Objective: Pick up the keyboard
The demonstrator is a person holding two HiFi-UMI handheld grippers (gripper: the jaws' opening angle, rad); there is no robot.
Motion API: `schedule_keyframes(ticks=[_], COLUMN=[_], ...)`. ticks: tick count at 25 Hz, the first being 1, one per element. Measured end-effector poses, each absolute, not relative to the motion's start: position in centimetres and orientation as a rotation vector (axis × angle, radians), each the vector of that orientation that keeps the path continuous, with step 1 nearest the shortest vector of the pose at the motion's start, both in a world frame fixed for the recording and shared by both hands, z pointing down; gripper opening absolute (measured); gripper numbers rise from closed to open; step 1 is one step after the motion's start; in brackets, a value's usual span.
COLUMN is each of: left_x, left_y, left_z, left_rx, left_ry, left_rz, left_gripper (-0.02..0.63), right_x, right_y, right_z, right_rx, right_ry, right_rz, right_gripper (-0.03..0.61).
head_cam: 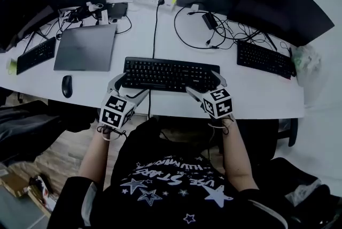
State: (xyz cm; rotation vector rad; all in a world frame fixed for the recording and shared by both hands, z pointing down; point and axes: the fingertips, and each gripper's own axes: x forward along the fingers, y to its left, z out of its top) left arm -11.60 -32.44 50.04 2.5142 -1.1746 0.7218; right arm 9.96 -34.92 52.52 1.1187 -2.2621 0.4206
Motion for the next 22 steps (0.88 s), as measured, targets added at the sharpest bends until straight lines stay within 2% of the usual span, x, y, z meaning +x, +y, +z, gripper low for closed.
schedule_keyframes(ticks=[12, 22], left_x=[-12.5, -12.4], left_y=[-38.9, -41.6], left_z=[52.4, 54.0], left_rx=[2.591, 2.588], left_ry=[-1.031, -0.959], left_rz=[0.827, 0.827], left_gripper=[0.402, 0.402], right_x=[7.1, 6.9], right_y=[-37.0, -37.4], right_z=[57.3, 60.7], right_rx=[0.389, 0.052], right_ry=[-1.961, -1.777], right_rz=[0.173, 0.216], right_gripper=[0.525, 0.552])
